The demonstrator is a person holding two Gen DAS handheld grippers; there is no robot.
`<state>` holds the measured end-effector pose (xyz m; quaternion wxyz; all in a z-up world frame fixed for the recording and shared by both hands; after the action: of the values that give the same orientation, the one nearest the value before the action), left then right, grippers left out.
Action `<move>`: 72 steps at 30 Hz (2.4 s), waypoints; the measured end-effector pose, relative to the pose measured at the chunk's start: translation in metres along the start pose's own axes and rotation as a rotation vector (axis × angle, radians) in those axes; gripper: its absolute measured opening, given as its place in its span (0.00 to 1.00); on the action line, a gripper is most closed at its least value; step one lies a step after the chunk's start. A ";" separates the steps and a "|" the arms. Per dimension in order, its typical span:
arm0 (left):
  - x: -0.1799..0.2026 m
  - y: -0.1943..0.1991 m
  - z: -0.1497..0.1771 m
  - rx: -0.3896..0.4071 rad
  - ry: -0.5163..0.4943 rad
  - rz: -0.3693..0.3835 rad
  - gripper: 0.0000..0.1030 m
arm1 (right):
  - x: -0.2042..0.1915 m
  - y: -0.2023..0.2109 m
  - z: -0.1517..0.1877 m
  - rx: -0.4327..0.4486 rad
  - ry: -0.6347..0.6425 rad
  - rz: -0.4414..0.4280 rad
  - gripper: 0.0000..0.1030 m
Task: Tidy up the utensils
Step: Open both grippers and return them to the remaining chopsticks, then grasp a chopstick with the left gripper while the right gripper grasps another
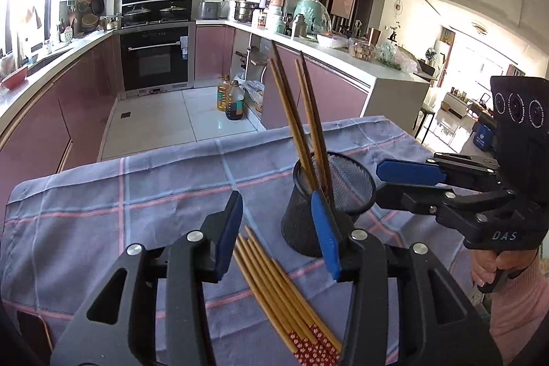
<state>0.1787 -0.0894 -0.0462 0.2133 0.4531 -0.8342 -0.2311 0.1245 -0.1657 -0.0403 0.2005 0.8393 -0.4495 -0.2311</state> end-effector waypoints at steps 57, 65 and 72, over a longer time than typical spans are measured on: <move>-0.025 -0.047 0.110 -0.276 0.042 -0.041 0.30 | -0.010 -0.080 0.092 -0.302 -0.020 0.120 0.13; -0.020 -0.054 0.111 -0.294 0.020 -0.050 0.31 | -0.010 -0.081 0.091 -0.303 -0.012 0.127 0.13; -0.024 -0.059 0.111 -0.320 0.003 -0.087 0.19 | -0.010 -0.083 0.090 -0.307 -0.004 0.138 0.12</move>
<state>0.1665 -0.0761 -0.1728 0.2737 0.4493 -0.7660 -0.3694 0.1233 -0.1257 -0.1566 0.3410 0.7654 -0.4658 -0.2843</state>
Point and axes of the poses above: each gripper's, at about its wrist camera, not at the fingertips, and y roughly against the way its jaws point, x to its right, z to its underside, the point moved 7 cm from there along -y, roughly the way its jaws point, and after that the axes turned 1 degree about y, right-handed, at the moved point
